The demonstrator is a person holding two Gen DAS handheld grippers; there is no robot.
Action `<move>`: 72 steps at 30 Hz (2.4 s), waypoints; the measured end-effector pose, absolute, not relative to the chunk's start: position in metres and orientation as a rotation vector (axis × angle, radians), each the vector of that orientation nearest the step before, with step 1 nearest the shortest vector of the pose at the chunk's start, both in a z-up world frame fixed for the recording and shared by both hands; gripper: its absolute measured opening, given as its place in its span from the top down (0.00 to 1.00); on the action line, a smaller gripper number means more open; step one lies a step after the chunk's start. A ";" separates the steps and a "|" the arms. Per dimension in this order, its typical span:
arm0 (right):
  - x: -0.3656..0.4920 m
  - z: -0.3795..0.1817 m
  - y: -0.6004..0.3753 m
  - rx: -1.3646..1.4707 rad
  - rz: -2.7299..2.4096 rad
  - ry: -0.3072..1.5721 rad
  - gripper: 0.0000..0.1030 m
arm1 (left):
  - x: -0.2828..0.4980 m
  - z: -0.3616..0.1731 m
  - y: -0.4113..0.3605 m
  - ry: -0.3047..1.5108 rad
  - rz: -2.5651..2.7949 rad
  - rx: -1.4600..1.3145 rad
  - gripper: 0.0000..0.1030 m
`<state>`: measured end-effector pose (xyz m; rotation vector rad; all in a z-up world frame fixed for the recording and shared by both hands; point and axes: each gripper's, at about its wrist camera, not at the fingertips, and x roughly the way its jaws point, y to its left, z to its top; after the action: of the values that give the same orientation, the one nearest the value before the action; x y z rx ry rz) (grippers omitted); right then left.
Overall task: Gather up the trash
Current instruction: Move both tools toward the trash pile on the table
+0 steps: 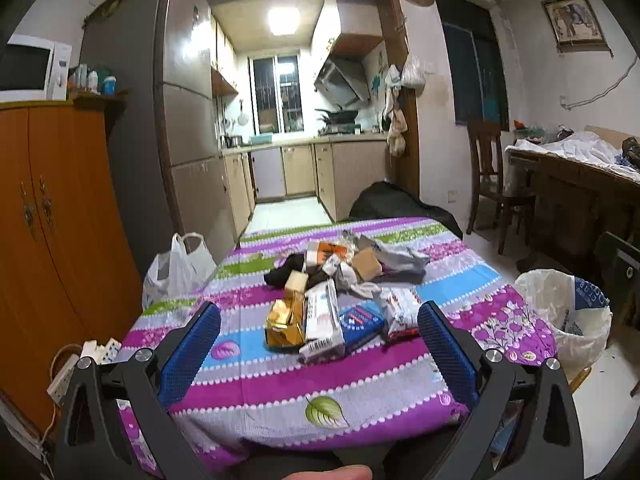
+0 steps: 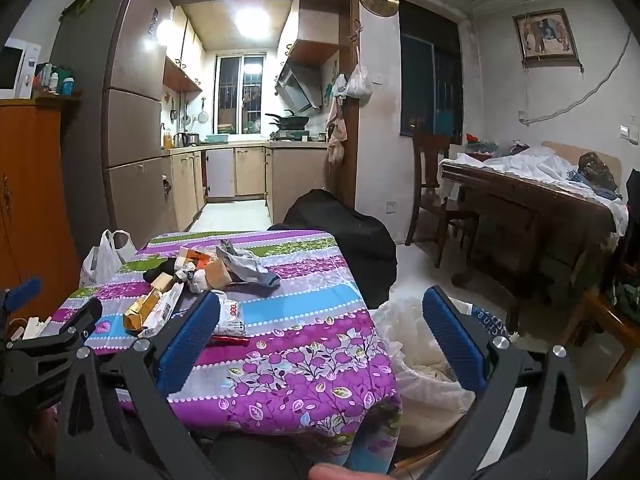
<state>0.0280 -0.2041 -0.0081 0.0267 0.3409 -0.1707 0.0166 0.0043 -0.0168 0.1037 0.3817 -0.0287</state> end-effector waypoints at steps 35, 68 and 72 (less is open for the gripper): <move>0.052 -0.017 -0.225 0.257 0.000 0.491 0.05 | -0.012 0.039 0.033 0.273 0.084 0.113 0.05; 0.082 -0.024 -0.189 0.150 0.054 0.523 0.05 | -0.004 0.050 0.036 0.218 0.088 0.141 0.05; 0.090 -0.033 -0.189 0.126 0.027 0.551 0.05 | 0.024 0.021 0.057 0.334 0.040 0.117 0.05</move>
<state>0.0899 -0.1892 -0.0331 0.1261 0.5505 0.0266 0.0236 0.0568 0.0205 0.1173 0.3345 0.0401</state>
